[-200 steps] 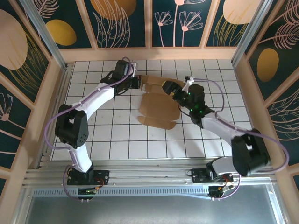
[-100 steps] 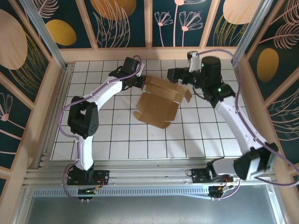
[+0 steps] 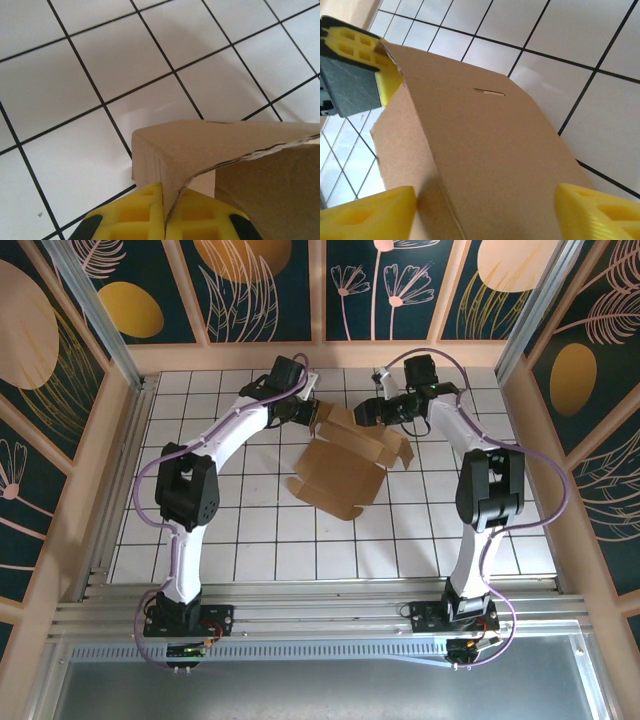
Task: Fold the paper box
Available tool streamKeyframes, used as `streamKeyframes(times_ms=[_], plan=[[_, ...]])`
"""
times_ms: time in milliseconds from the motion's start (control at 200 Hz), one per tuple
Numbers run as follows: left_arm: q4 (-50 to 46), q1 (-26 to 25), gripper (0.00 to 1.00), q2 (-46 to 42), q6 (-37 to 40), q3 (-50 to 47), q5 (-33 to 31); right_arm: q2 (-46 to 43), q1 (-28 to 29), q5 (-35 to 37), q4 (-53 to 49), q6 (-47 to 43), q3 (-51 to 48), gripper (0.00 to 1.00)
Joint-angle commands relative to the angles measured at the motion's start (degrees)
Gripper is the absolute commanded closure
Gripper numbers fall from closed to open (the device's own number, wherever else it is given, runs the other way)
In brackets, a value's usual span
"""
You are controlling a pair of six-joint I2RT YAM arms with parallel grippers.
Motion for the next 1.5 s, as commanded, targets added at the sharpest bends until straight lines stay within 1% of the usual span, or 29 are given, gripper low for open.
streamKeyframes(times_ms=[0, 65, 150, 250, 375, 476, 576, 676, 766, 861, 911, 991, 1051, 1201, 1261, 1351, 1427, 1477, 1497], plan=[[-5.19, -0.2, 1.0, 2.47, 0.39, 4.44, 1.1, 1.4, -1.26, -5.3, -2.61, -0.53, 3.5, 0.31], [-7.29, -0.2, 1.0, 3.69, 0.15, 6.91, 0.38, 1.53, -1.63, -6.44, -2.54, -0.38, 3.05, 0.31], [-9.41, -0.29, 1.0, 4.7, 0.24, 8.81, 0.88, 1.38, -1.91, -6.21, -2.21, -0.51, 2.2, 0.31], [-10.28, -0.59, 1.0, 4.34, 0.22, 9.06, 3.89, 1.83, -2.93, -7.83, -1.3, 0.51, 1.33, 0.35], [-11.1, -1.24, 1.0, 3.41, -0.61, 9.08, 6.67, 3.6, -3.02, -7.78, -2.77, 0.37, 1.92, 0.4], [-12.31, -1.56, 1.0, 3.94, -3.63, 11.31, 9.35, 4.06, -3.04, -7.58, -1.21, 1.47, 0.6, 0.44], [-14.48, -1.6, 1.0, 5.3, -6.51, 15.21, 8.95, 3.91, -2.96, -7.08, 0.43, 2.31, -0.7, 0.48], [-15.65, -1.6, 1.0, 6.44, -8.72, 17.65, 9.46, 3.75, -2.98, -5.88, 1.23, 2.85, -1.82, 0.5], [-17.21, -1.6, 1.0, 7.86, -10.6, 19.54, 12.16, 3.64, -2.94, -5.69, 1.47, 3.07, -2.46, 0.51], [-15.96, -1.78, 1.0, 8.26, -11.22, 19.61, 14.21, 3.51, -2.92, -6.17, 1.87, 3.4, -2.91, 0.51], [-14.45, -1.93, 1.0, 8.22, -9.83, 19.38, 13.71, 3.46, -2.85, -6.69, 2.14, 3.85, -3.08, 0.51], [-13.23, -1.96, 1.0, 8.84, -9.1, 20.43, 9.31, 3.47, -2.69, -7.37, 2.67, 4.25, -3.43, 0.52], [-12.88, -1.87, 1.0, 10.11, -11.84, 22.24, 7.98, 3.55, -2.52, -7.28, 2.77, 4.39, -3.44, 0.52], [-13.45, -1.6, 1.0, 14.63, -19.0, 26.12, 15.67, 3.68, -2.33, -7.1, 3.0, 4.61, -3.53, 0.52], [-13.62, -1.6, 1.0, 15.42, -20.5, 26.11, 16.75, 3.64, -2.28, -6.78, 2.96, 4.53, -3.7, 0.53], [-13.81, -1.62, 1.0, 15.29, -21.89, 25.82, 16.63, 3.74, -2.22, -6.48, 2.93, 4.52, -3.97, 0.54], [-13.84, -1.69, 0.97, 14.96, -21.67, 25.69, 17.32, 3.88, -2.24, -6.4, 2.76, 4.43, -3.69, 0.54], [-13.87, -1.74, 0.88, 14.32, -19.53, 25.3, 16.3, 3.9, -2.22, -6.35, 2.76, 4.51, -3.61, 0.54], [-14.03, -1.77, 0.82, 13.99, -18.5, 25.04, 15.09, 3.9, -2.3, -6.25, 2.83, 4.52, -3.53, 0.54]])
